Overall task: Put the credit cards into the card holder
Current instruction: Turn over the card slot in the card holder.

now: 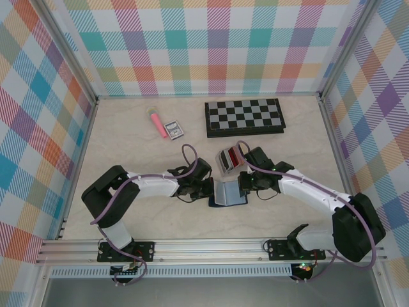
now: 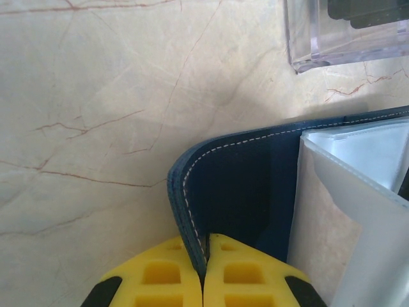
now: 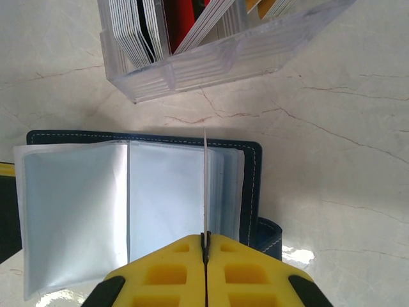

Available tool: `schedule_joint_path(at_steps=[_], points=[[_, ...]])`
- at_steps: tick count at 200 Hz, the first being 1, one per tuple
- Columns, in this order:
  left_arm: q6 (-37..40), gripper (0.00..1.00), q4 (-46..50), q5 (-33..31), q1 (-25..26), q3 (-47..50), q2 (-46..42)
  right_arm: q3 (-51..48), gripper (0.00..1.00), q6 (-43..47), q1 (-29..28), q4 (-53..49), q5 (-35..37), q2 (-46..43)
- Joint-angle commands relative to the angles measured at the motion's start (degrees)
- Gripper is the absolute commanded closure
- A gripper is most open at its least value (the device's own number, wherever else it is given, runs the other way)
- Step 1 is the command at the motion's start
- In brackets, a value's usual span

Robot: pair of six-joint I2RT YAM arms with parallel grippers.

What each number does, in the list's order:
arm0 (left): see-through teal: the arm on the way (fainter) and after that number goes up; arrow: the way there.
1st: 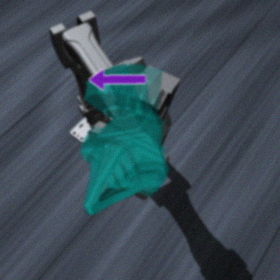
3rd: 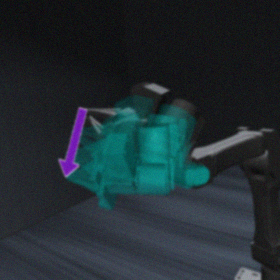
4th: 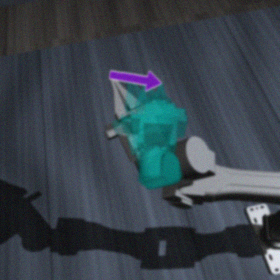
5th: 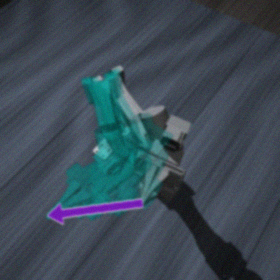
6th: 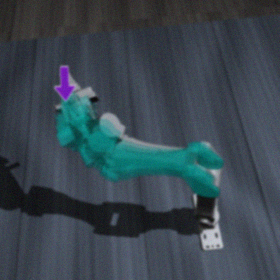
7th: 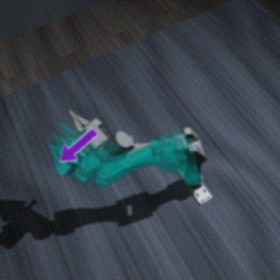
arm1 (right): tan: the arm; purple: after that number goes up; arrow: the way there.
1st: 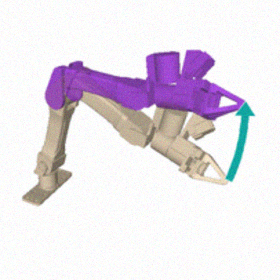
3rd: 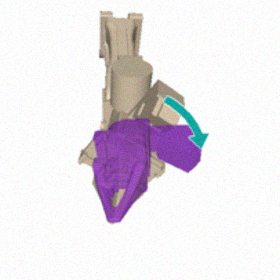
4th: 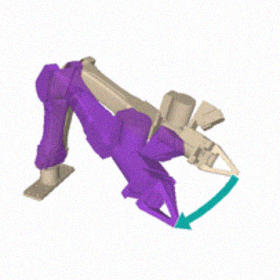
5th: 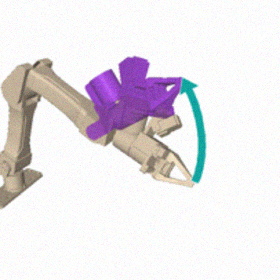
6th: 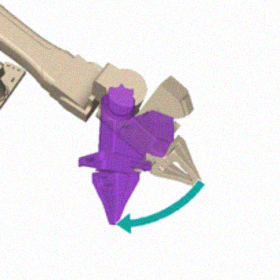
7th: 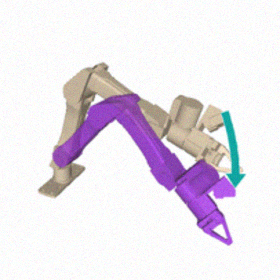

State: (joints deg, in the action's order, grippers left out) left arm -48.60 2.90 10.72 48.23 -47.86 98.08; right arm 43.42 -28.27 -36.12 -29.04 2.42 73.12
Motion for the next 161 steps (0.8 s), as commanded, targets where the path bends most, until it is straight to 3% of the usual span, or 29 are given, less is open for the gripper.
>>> schedule_joint_path(at_steps=[1,129,161], points=[[0.3,1.00,4.5,-1.2,-0.4,1.5,3.3,2.0,0.92,1.2,-0.4,-2.7,0.5,-2.0],[0.4,1.00,4.7,-0.8,-0.4,1.0,3.7,0.0,0.93,0.6,-0.4,0.0,0.3,4.1],[0.4,1.00,4.8,-0.9,-0.4,0.9,3.6,-0.6,0.93,-1.0,-0.4,3.1,-3.3,5.3]])
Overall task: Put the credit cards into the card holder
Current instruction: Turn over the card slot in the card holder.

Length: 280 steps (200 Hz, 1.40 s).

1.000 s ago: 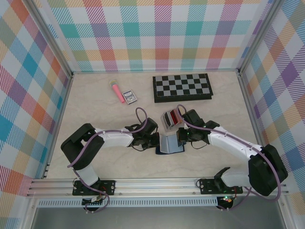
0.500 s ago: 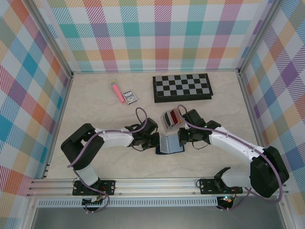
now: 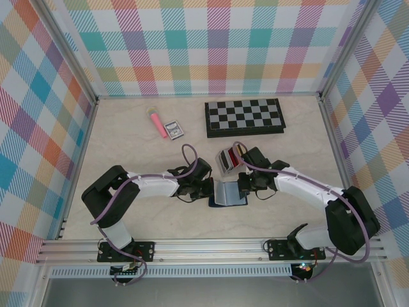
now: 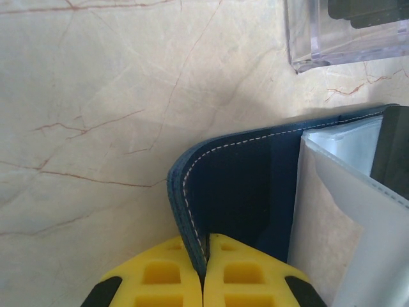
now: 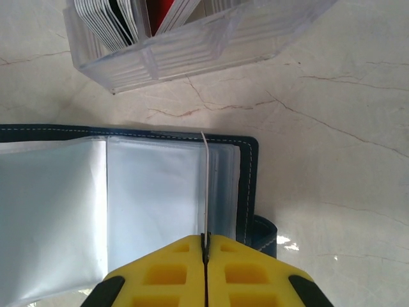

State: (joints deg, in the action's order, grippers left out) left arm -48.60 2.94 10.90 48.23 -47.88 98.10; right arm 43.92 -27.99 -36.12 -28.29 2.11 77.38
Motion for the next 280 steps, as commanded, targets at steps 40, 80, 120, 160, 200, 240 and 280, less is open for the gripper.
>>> schedule_joint_path(at_steps=[40,80,120,160,200,240,280], points=[[0.3,1.00,5.0,-1.1,-0.4,1.0,3.4,-1.4,0.93,-3.4,-0.4,5.5,-6.7,-1.8],[0.4,1.00,4.9,-1.1,-0.4,0.8,3.7,-2.4,0.92,-6.1,-0.4,10.4,-11.3,-1.6],[0.5,1.00,4.8,-1.1,-0.4,0.7,3.7,-2.6,0.91,-7.5,-0.4,12.4,-13.1,-2.8],[0.4,1.00,4.9,-1.1,-0.4,0.7,3.9,-1.4,0.91,-6.0,-0.4,7.4,-7.6,-5.3],[0.6,1.00,5.1,-1.3,-0.4,0.7,3.8,1.1,0.91,-1.9,-0.4,-2.6,1.3,-7.6],[0.7,1.00,5.1,-1.1,-0.4,0.5,3.9,0.0,0.91,-1.7,-0.4,-1.7,0.5,-6.1],[0.8,1.00,5.3,-1.1,-0.4,0.6,4.0,-0.1,0.92,-1.5,-0.5,-1.4,1.0,-4.4]])
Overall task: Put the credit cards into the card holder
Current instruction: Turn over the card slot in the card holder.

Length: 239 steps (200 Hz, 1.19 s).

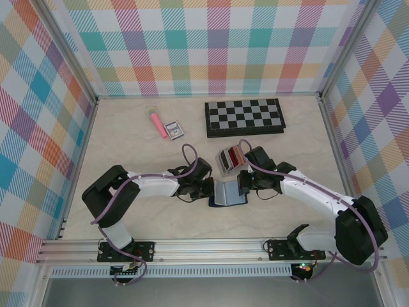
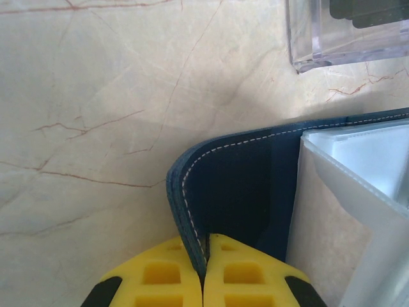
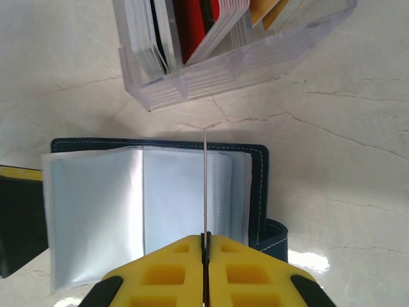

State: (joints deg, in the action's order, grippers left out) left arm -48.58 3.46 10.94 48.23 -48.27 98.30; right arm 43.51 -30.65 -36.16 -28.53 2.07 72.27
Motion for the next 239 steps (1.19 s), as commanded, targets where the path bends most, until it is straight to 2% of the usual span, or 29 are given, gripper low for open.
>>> schedule_joint_path(at_steps=[1,74,166,239], points=[[0.7,1.00,4.8,-1.1,-0.5,1.0,3.8,0.3,0.92,1.2,-0.4,-1.1,1.0,0.8],[0.7,1.00,4.8,-1.1,-0.4,0.8,3.9,1.6,0.92,2.6,-0.4,-2.9,2.0,0.3],[0.8,1.00,4.5,-0.7,-0.5,0.7,4.6,0.2,0.92,1.9,-0.9,-1.2,2.1,5.5],[0.8,1.00,4.2,-0.6,-0.4,0.7,4.7,-2.3,0.92,-2.6,-0.9,8.5,-8.0,5.3]])
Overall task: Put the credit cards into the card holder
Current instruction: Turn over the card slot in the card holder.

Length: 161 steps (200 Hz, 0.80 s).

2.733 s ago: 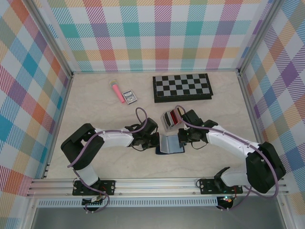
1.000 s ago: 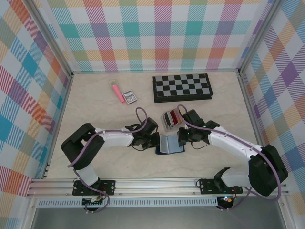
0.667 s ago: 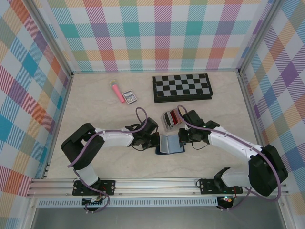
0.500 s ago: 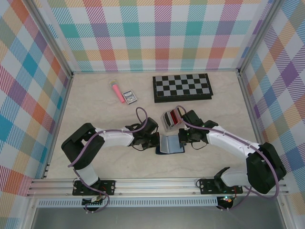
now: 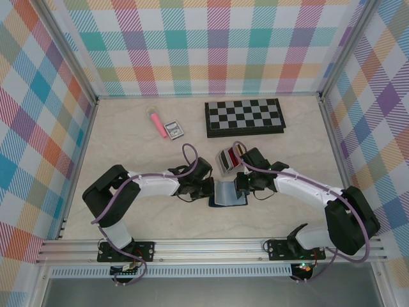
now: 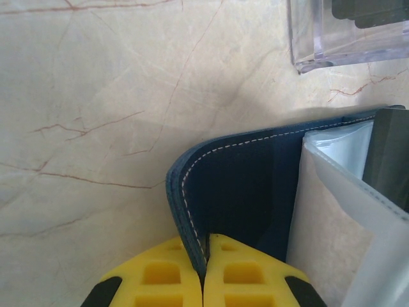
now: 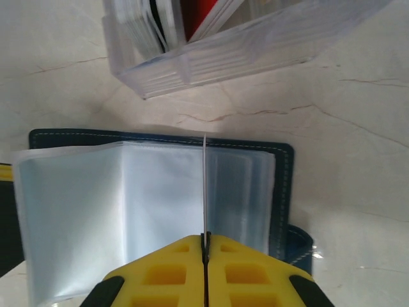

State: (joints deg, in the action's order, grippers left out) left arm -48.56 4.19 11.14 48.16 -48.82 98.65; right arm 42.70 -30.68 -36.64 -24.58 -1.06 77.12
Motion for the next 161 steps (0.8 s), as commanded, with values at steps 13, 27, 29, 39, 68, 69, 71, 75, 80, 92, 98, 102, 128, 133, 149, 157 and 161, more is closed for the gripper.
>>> schedule_joint_path(at_steps=[13,27,29,39,68,69,71,75,80,92,98,102,128,133,149,157,161], points=[[0.7,1.00,3.4,-0.8,-0.3,1.3,4.5,-1.4,0.92,-3.4,-0.5,6.0,-6.2,0.5],[0.7,1.00,3.3,-0.8,-0.4,1.4,4.6,-1.2,0.92,-3.9,-0.4,6.5,-6.8,0.5],[0.7,1.00,3.3,-0.8,-0.3,1.4,4.6,-1.2,0.92,-3.9,-0.5,6.7,-6.9,0.4],[0.7,1.00,3.1,-0.8,-0.3,1.5,4.6,-1.2,0.92,-4.2,-0.5,7.2,-7.3,0.4],[0.4,1.00,2.6,-0.9,-0.4,2.0,4.8,-2.1,0.92,-5.9,-0.4,10.1,-9.7,0.9],[0.4,1.00,2.6,-0.9,-0.3,2.0,4.8,-2.2,0.92,-6.1,-0.4,10.5,-9.8,0.9],[0.3,1.00,2.5,-0.9,-0.4,2.0,4.8,-2.2,0.92,-6.1,-0.4,10.6,-9.9,0.8],[0.3,1.00,2.4,-0.9,-0.4,2.2,4.9,-2.5,0.92,-6.4,-0.4,11.1,-10.1,0.8],[0.1,1.00,2.1,-0.9,-0.4,2.3,5.0,-2.7,0.91,-6.8,-0.4,11.7,-10.3,0.8],[-0.2,1.00,1.3,-0.5,-0.4,2.6,5.2,-2.8,0.91,-7.2,-0.4,12.1,-10.3,1.1],[-0.3,1.00,0.8,-0.3,-0.4,2.7,5.4,-2.7,0.91,-7.4,-0.5,12.1,-10.2,1.3],[-0.4,1.00,0.7,-0.2,-0.4,2.8,5.4,-2.7,0.91,-7.5,-0.4,12.2,-10.2,1.4],[-0.6,1.00,0.2,-0.2,-0.5,3.0,6.3,-1.5,0.91,-7.0,-0.4,9.4,-8.9,-0.2],[-0.6,1.00,0.2,-0.2,-0.5,3.1,6.4,-1.1,0.91,-6.7,-0.5,8.1,-7.9,-1.1],[-0.5,1.00,0.2,-0.2,-0.5,3.2,6.5,-0.1,0.91,-4.6,-0.4,3.0,-2.1,-4.9],[-0.4,1.00,0.3,-0.4,-0.5,3.3,6.4,0.6,0.91,-3.0,-0.4,-0.4,1.6,-6.5],[-0.4,1.00,0.3,-0.3,-0.5,3.2,6.5,0.8,0.91,-2.5,-0.4,-1.5,2.6,-6.8]])
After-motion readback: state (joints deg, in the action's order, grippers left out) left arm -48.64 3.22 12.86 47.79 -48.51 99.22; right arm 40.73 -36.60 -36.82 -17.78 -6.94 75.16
